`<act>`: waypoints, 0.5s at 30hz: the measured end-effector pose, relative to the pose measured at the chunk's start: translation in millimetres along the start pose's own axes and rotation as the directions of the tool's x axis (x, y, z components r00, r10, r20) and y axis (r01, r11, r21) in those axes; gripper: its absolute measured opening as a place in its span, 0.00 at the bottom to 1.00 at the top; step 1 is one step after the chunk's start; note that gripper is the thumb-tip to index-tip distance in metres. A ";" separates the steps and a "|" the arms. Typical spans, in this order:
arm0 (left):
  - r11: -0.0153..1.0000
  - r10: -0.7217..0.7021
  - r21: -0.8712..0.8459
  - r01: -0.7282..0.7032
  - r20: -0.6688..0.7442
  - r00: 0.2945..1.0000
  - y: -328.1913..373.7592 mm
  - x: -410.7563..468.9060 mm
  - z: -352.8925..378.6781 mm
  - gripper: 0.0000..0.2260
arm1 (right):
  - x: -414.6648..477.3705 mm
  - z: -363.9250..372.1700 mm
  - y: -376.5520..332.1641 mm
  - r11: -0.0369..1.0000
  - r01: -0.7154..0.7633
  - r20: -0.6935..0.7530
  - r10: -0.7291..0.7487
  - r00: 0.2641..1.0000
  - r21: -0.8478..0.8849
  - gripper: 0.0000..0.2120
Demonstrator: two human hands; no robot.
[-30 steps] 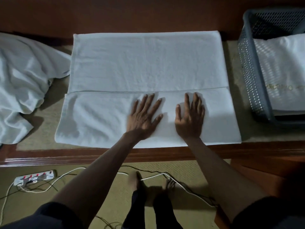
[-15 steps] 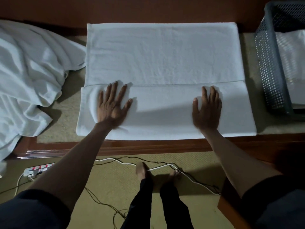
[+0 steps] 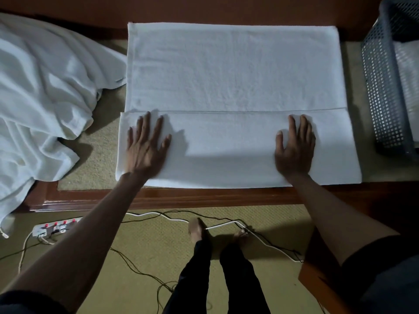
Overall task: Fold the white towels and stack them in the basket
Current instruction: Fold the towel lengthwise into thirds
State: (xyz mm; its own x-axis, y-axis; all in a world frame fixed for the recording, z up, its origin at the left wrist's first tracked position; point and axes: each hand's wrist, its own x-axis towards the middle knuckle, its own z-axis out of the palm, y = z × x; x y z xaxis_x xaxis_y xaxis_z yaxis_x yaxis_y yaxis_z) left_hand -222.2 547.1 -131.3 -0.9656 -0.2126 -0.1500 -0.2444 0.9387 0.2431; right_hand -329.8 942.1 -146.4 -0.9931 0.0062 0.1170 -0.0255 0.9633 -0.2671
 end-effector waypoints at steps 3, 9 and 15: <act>0.999 -0.011 0.033 0.012 -0.025 1.000 -23.8 -13.3 -2.1 0.26 | -1.4 0.6 0.4 1.000 0.022 0.001 -0.022 1.000 -0.004 0.27; 0.984 -0.146 -0.136 0.117 -0.223 0.964 -8.9 1.4 -18.5 0.24 | 6.2 3.2 -4.0 0.999 0.021 -0.046 -0.022 0.999 -0.028 0.23; 0.943 -0.090 -0.332 -0.017 -0.305 0.948 80.5 69.5 -43.9 0.15 | 77.4 -16.0 -41.9 0.983 0.116 -0.027 -0.113 0.993 0.144 0.11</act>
State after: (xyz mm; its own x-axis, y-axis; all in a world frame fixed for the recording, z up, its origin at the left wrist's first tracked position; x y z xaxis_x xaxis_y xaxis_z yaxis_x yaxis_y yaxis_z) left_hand -313.0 596.0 -80.0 -0.9206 -0.3690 0.1277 -0.2440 0.7989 0.5498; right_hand -403.8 906.5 -110.9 -0.9803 -0.0955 0.1727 -0.1566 0.9090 -0.3862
